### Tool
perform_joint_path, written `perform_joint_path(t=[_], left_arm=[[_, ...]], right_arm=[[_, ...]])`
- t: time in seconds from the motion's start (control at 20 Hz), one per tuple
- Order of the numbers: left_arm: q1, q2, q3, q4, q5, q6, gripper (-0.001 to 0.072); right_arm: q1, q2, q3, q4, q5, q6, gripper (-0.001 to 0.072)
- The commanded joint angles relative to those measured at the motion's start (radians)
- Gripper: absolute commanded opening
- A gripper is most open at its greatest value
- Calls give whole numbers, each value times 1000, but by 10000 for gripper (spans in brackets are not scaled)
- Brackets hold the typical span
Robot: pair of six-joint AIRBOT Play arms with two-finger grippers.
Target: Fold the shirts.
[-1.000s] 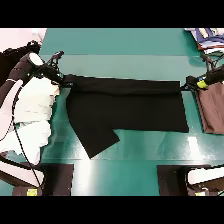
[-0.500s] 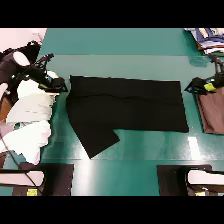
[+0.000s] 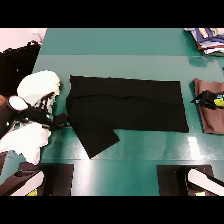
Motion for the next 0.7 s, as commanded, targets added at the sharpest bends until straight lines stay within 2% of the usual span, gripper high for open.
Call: perform_joint_path(t=[0.0, 0.2, 0.35, 0.4, 0.45, 0.5, 0.65], left_arm=[[-46, 40, -154, -93, 134, 0, 461], [-174, 39, -182, -136, 272, -5, 462], [-198, 39, -182, -198, 354, -31, 460], [-198, 39, -181, -213, 369, -30, 407], [-198, 39, -179, -219, 369, -29, 192], [-198, 39, -179, -222, 368, -27, 39], [-198, 39, -179, -240, 356, -13, 27]], right_arm=[[-17, 40, -32, 29, 0, -13, 378], [-17, 69, -32, 44, 9, -14, 378], [-17, 73, -34, 32, 54, -16, 378], [-17, 73, -34, 6, 65, -18, 379], [-17, 73, -34, -35, 75, -17, 379], [-18, 73, -42, -79, 84, -17, 379], [-72, 73, -134, -100, 85, -16, 379]])
